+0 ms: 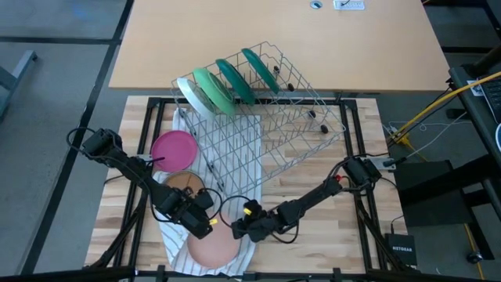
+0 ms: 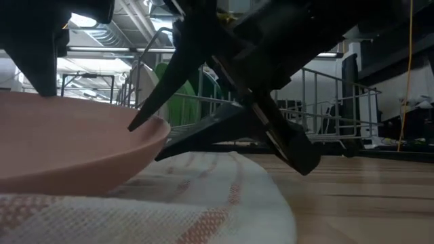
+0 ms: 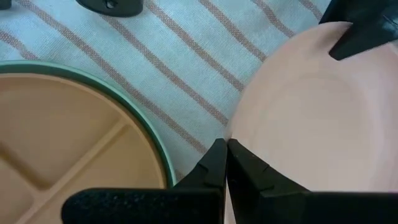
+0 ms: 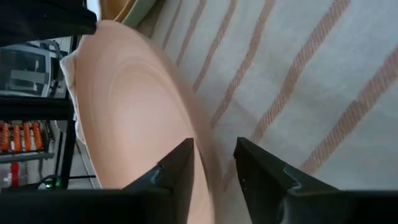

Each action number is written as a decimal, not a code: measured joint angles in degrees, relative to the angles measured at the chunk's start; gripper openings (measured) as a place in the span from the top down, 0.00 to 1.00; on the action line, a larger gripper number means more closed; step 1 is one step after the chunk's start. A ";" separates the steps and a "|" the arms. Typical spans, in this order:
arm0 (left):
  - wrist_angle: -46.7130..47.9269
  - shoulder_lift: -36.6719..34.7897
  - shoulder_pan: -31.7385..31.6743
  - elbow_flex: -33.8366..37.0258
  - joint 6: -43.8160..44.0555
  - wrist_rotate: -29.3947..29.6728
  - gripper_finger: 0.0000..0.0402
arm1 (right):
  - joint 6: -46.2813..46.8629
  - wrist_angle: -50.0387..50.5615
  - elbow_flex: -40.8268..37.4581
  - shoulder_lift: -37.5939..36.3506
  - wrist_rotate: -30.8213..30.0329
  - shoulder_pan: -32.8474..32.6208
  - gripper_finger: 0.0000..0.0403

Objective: Sort dishes
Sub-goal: Put the light orange plate in the dish rack

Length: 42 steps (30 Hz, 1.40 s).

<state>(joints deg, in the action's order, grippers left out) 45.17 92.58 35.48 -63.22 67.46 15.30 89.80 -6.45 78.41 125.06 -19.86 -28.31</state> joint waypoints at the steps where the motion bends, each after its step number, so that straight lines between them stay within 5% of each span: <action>1: 0.03 0.00 0.00 0.00 0.00 0.00 1.00 | -0.43 0.06 0.00 0.01 -0.02 0.01 0.71; 9: -1.01 -0.01 0.18 -0.05 0.02 1.04 1.00 | -6.19 0.54 -0.04 0.12 0.06 -0.23 0.97; 22: 0.79 -0.50 3.62 -7.37 -6.24 5.48 1.00 | -11.08 0.13 -0.09 -0.57 -1.64 -1.33 0.96; 30: 4.26 -4.28 9.86 -14.81 -8.01 19.00 1.00 | -17.43 5.56 -0.09 -5.71 -5.24 -4.37 0.98; 42: 4.38 -6.32 16.69 -15.34 -7.90 33.40 1.00 | -18.65 25.98 -0.04 -21.19 -17.23 -11.41 0.98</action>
<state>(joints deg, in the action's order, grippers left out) 49.55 86.26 52.17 -78.56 59.56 48.70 71.15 19.53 78.37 103.88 -37.10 -39.72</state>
